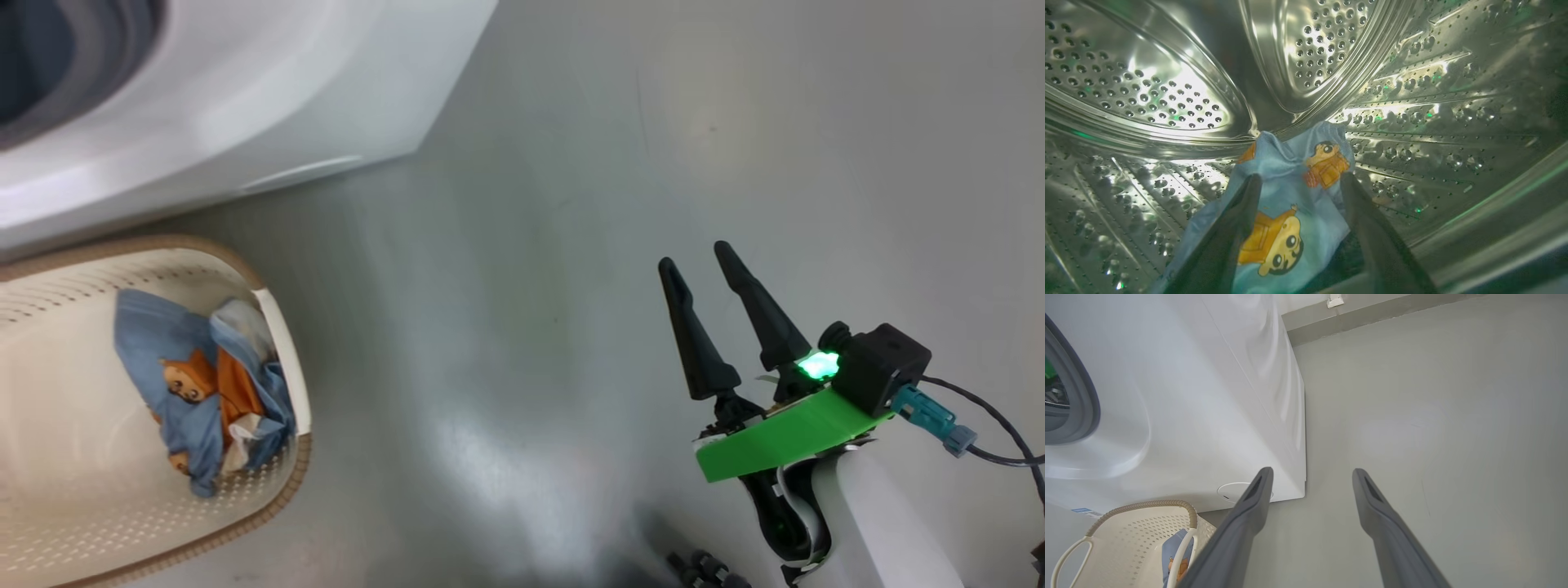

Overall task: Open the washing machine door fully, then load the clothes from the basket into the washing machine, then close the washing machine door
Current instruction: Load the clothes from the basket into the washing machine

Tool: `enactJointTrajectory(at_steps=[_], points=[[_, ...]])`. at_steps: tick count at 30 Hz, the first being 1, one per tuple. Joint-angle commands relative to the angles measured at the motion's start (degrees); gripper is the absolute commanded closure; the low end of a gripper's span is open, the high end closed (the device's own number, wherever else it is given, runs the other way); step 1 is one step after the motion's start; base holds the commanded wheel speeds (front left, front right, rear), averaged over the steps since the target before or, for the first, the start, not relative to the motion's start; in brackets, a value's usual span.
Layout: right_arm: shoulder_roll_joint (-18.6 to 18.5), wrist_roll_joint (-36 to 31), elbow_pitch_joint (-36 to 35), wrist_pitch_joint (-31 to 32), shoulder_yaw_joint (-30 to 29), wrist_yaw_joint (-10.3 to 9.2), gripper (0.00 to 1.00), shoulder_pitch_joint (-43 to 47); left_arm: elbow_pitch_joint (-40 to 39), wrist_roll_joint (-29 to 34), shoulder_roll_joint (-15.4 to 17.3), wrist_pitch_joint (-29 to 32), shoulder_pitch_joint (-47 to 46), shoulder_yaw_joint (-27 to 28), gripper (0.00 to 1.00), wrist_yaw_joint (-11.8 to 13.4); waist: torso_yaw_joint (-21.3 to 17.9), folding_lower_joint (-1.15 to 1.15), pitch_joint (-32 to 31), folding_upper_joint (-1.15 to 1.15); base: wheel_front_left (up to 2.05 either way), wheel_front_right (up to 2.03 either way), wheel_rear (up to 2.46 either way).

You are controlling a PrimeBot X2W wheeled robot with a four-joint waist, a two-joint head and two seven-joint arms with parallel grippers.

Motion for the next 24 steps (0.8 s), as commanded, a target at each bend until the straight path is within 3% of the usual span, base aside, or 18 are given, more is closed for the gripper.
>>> enactJointTrajectory(at_steps=[1,14,24], points=[[0.0,-0.9,-0.7,-0.3,0.4,0.09,0.0,2.2,-1.0,-0.8,1.9,-1.2,2.3,1.1,0.0,0.8,1.4,0.0,-2.4,0.0,0.0,0.0,0.0],[0.0,-3.1,1.6,-0.3,-1.2,0.09,0.0,4.3,-3.4,-3.4,-1.4,-6.9,14.3,1.2,0.0,2.4,4.9,0.0,-12.5,0.0,0.0,0.0,0.0],[0.0,-4.6,3.9,-0.3,-1.5,0.09,0.0,6.5,-11.9,-5.4,-2.4,-10.0,28.0,1.9,0.0,5.1,6.0,0.0,-22.3,0.0,0.0,0.0,0.0]])
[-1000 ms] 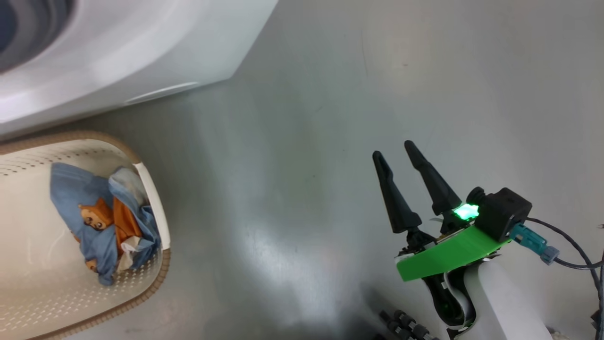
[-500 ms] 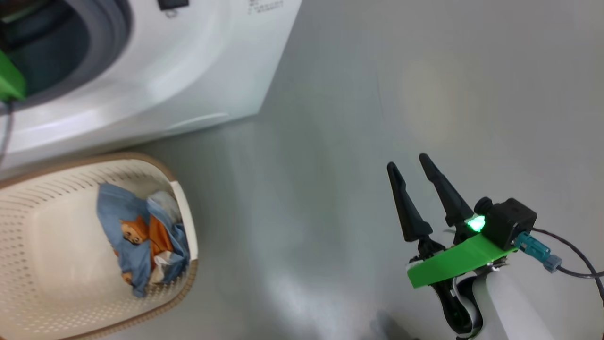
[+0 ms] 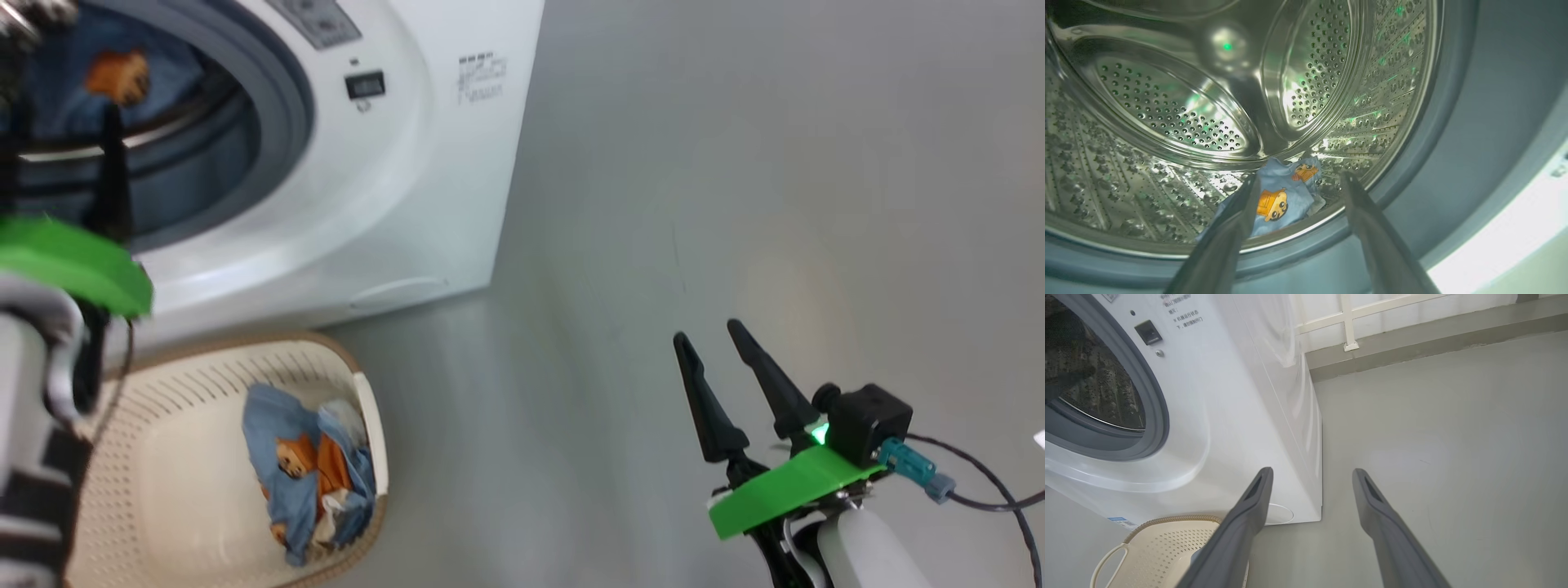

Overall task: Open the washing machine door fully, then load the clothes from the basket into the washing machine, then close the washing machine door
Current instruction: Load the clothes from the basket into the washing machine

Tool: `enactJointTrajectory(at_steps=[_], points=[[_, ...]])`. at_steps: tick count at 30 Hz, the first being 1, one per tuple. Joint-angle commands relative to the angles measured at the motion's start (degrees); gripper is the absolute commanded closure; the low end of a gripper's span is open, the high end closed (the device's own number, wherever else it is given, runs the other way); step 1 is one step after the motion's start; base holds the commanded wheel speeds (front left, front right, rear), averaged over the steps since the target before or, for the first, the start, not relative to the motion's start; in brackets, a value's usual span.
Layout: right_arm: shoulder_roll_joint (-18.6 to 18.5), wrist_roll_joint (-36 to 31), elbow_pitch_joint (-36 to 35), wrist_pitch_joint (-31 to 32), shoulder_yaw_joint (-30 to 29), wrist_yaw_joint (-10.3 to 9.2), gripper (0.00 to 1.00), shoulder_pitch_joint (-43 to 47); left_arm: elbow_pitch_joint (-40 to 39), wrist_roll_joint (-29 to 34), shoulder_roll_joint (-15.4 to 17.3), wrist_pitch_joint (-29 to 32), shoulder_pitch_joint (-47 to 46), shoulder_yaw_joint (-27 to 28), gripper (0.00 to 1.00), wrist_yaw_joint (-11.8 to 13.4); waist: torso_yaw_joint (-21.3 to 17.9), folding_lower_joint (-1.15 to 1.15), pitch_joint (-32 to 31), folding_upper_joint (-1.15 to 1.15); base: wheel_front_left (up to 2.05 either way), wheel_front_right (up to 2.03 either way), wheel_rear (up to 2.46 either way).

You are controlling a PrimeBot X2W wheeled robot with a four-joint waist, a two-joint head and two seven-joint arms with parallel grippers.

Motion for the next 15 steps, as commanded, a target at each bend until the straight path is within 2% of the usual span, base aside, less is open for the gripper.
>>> enactJointTrajectory(at_steps=[1,7,15], points=[[0.1,-1.0,-0.9,-0.3,1.0,0.09,0.0,1.3,-2.4,-0.4,2.6,-0.7,1.7,2.2,0.0,0.8,1.1,0.0,-5.1,0.0,0.0,0.0,0.0],[0.1,-2.5,0.2,-0.3,0.7,0.09,0.0,3.4,-9.6,-1.3,2.9,-2.1,11.7,4.0,0.0,3.7,1.7,0.0,-11.6,0.0,0.0,0.0,0.0],[0.1,-3.8,0.8,-0.3,0.8,0.09,0.0,5.5,-21.1,-0.8,3.9,-3.0,25.1,6.6,0.0,9.2,2.9,0.0,-17.6,0.0,0.0,0.0,0.0]])
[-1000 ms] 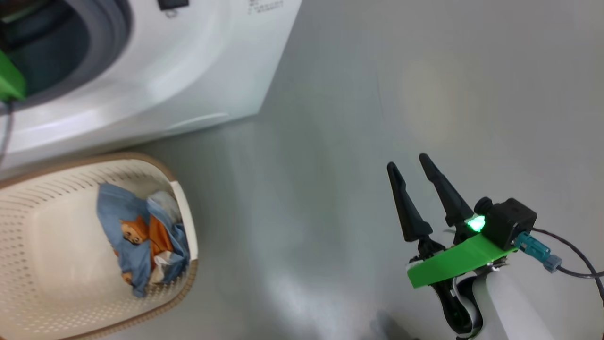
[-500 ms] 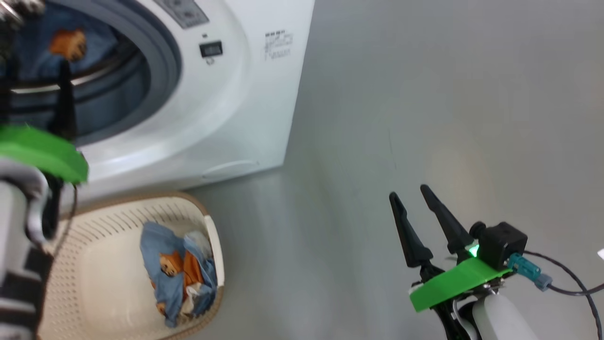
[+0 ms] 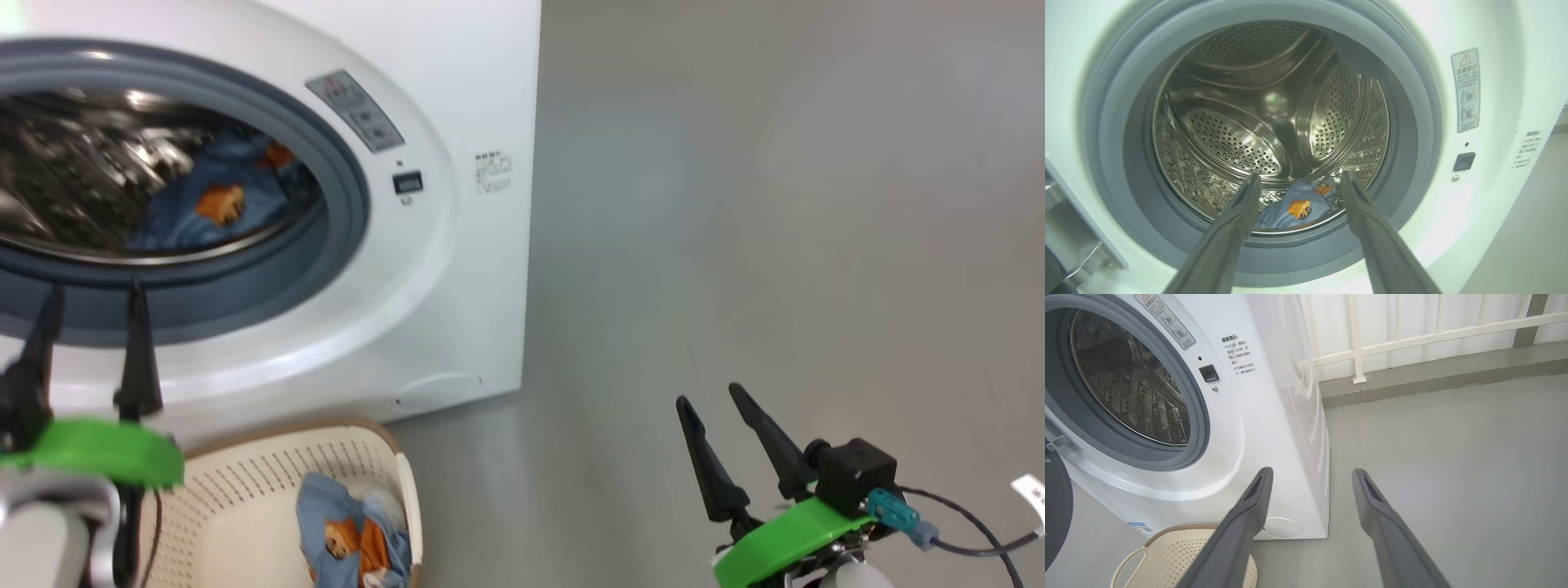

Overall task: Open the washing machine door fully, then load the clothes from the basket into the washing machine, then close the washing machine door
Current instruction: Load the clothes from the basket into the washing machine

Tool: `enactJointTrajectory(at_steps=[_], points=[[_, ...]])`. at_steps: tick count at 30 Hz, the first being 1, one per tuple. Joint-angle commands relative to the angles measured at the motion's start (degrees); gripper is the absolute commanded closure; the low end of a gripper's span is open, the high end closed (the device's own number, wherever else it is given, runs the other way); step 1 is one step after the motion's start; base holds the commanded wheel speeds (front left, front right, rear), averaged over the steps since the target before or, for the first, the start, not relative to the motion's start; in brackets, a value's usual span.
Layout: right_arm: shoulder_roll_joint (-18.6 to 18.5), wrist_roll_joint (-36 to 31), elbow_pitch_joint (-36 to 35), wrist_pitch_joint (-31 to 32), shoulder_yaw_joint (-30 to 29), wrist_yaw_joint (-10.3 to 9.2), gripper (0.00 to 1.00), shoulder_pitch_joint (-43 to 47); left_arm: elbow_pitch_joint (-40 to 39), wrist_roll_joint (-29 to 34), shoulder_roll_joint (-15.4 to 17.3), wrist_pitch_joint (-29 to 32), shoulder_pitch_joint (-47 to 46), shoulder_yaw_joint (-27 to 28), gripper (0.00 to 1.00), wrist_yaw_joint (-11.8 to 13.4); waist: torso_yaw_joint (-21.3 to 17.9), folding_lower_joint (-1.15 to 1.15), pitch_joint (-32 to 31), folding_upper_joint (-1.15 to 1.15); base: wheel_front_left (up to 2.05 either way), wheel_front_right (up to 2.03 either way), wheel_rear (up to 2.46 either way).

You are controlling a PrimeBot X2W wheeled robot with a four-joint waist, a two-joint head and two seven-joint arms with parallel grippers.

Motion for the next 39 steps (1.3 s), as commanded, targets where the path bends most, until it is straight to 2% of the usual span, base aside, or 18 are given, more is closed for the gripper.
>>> enactJointTrajectory(at_steps=[1,5,13,19,27,39], points=[[0.1,-0.8,-1.2,-0.3,1.3,0.09,0.0,0.5,-2.9,0.8,2.7,-0.5,1.1,2.7,0.0,1.0,1.3,0.0,-4.1,0.0,0.0,0.0,0.0],[0.1,-0.8,-1.3,-0.3,1.5,0.09,0.0,1.6,-7.6,1.4,3.0,-0.9,8.5,3.8,0.0,2.8,1.5,0.0,-5.9,0.0,0.0,0.0,0.0],[0.0,-1.2,-1.5,-0.3,1.3,0.09,0.0,3.2,-13.4,0.9,2.5,-1.2,22.3,7.8,0.0,3.7,1.3,0.0,-7.7,0.0,0.0,0.0,0.0],[-0.3,-1.2,-2.0,-0.3,0.7,0.09,0.0,3.9,-15.8,0.9,0.2,-1.3,26.9,9.7,0.0,2.8,1.5,0.0,-8.0,0.0,0.0,0.0,0.0],[-0.4,-1.3,-3.5,-0.3,0.0,0.09,0.0,5.1,-16.2,2.1,-4.9,-1.3,31.7,13.1,0.0,1.7,1.1,0.0,-8.2,0.0,0.0,0.0,0.0],[-0.7,-2.6,-5.1,-0.3,-1.2,0.09,0.0,7.0,-14.2,3.0,-8.8,-1.3,34.0,15.2,0.0,-0.2,0.2,0.0,-10.2,0.0,0.0,0.0,0.0]])
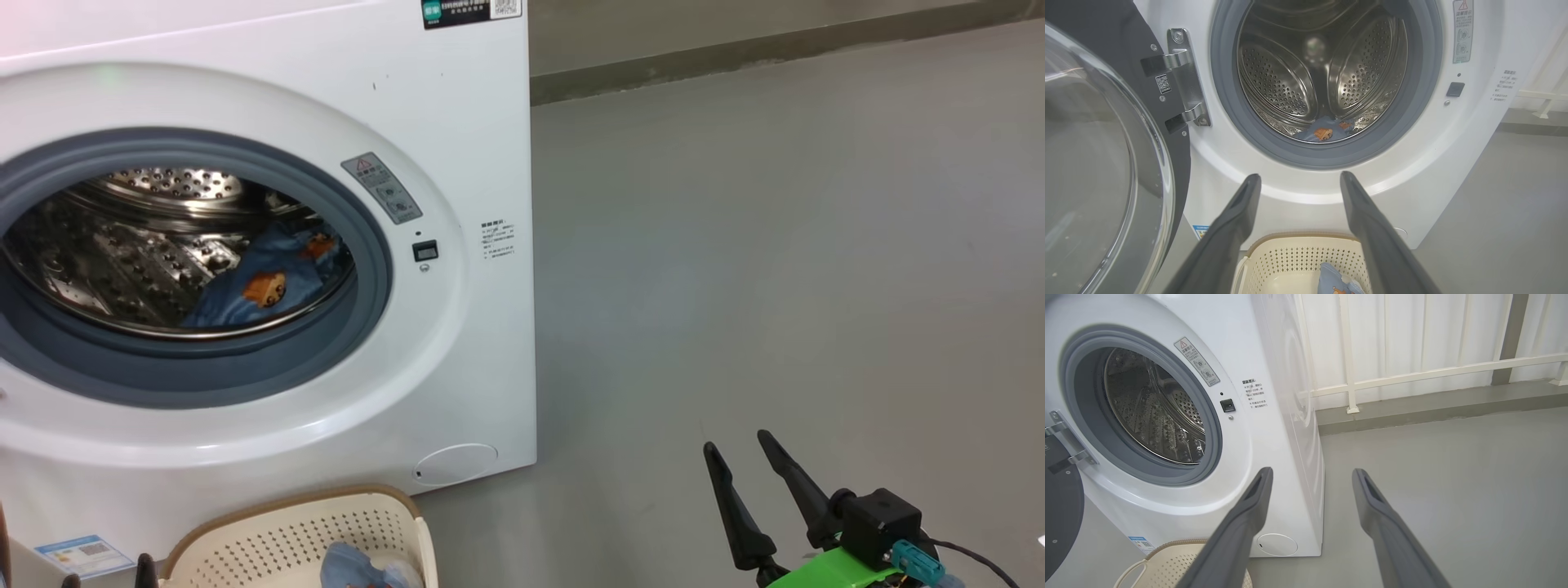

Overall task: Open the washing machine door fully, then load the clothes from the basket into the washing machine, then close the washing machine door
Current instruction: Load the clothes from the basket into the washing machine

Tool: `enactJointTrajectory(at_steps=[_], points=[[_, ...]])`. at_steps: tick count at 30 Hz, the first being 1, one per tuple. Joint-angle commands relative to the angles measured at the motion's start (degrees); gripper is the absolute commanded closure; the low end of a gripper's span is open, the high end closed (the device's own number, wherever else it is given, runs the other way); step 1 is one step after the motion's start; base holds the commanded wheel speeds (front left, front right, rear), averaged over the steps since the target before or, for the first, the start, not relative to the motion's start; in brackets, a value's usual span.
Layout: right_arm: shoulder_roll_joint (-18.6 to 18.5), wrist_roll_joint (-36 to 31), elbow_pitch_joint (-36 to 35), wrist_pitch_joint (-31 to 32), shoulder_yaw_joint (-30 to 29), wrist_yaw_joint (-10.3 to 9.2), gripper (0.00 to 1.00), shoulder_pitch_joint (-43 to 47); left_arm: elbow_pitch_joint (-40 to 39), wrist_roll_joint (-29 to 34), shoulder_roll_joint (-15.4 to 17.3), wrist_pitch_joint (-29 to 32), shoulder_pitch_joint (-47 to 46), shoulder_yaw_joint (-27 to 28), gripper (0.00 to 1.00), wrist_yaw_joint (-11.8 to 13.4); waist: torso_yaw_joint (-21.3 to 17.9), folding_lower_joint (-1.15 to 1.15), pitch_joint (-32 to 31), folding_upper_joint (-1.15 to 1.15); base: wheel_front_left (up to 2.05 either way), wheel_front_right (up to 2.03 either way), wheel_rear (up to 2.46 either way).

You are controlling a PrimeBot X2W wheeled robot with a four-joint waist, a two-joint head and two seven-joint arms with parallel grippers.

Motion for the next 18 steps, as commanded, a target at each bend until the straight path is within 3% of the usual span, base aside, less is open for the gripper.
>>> enactJointTrajectory(at_steps=[1,18], points=[[-0.2,-0.2,-1.8,-0.3,0.9,0.09,0.0,0.1,-1.0,0.9,0.4,-0.6,-1.1,2.8,0.0,-0.5,0.0,0.0,-0.4,-0.01,0.0,0.0,0.0],[0.0,0.0,-1.5,-0.2,1.1,0.09,0.0,0.6,-1.0,4.1,-1.1,-0.6,-1.4,4.0,0.0,-3.1,0.7,0.0,-0.4,-0.01,0.0,0.0,0.0]])
